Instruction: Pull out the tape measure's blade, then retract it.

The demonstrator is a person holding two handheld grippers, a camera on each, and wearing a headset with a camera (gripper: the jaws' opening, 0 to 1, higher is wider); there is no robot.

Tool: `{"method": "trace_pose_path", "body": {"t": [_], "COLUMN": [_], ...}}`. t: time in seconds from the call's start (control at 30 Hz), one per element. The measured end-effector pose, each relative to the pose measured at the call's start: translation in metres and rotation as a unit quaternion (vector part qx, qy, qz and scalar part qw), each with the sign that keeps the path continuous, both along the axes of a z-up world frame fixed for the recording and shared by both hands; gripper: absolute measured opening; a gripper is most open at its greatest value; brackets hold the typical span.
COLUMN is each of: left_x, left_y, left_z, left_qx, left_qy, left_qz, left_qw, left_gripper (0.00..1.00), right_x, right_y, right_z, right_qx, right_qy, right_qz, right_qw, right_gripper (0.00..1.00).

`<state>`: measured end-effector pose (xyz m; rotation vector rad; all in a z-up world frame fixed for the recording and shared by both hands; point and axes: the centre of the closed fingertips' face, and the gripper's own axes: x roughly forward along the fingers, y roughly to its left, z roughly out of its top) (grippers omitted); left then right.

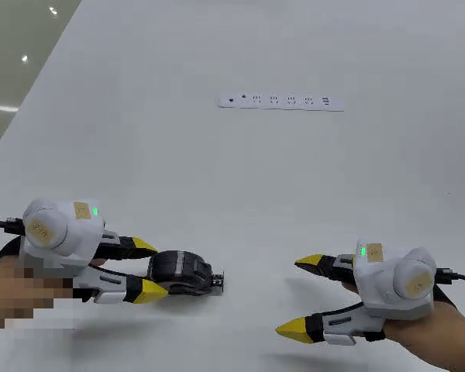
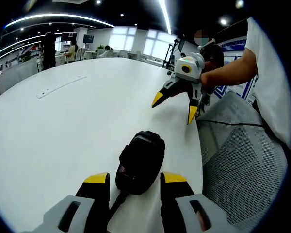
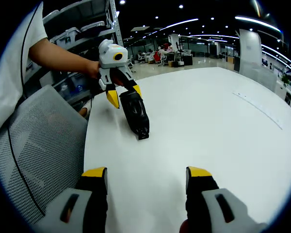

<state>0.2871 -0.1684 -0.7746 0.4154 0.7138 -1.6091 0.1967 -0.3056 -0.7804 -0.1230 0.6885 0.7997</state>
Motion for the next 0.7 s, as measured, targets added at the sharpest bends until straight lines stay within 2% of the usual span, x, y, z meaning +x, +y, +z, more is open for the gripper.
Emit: {"method": "trace_pose_path", "body": {"t": [0.1, 0.2, 0.27, 0.57, 0.7], "left_x": [0.0011, -0.0004, -0.0007, -0.0025, -0.003], "left_y": [-0.0015, -0.0026, -0.0032, -0.0034, -0.0034], "left_z": [-0.0009, -0.0012, -0.0015, -0.0034, -0.0042], "left_qx": [0.0, 0.001, 0.0, 0.011, 0.02], "left_qy": [-0.005, -0.003, -0.01, -0.015, -0.026], "left_qz": [-0.005, -0.012, -0.019, -0.044, -0.06], "left_qw": [1.0, 0.9999, 0.9998, 0.9989, 0.9977], "left_gripper": [0.35, 0.33, 0.33, 0.3, 0.3], "right_x": [-0.0003, -0.0001, 0.0006, 0.0041, 0.0082], "right_y": [0.0005, 0.0009, 0.0012, 0.0047, 0.006], "right_z": [-0.001, -0.0021, -0.0025, -0.0041, -0.0049], "right_qx": [0.001, 0.001, 0.0, 0.0, 0.0], "right_qy": [0.003, 0.003, 0.003, 0.001, -0.002], "right_qz": [0.001, 0.003, 0.003, 0.01, 0.012], "right_qw": [1.0, 1.0, 1.0, 0.9999, 0.9999], "right_gripper": [0.65, 0.65, 0.65, 0.63, 0.62]}}
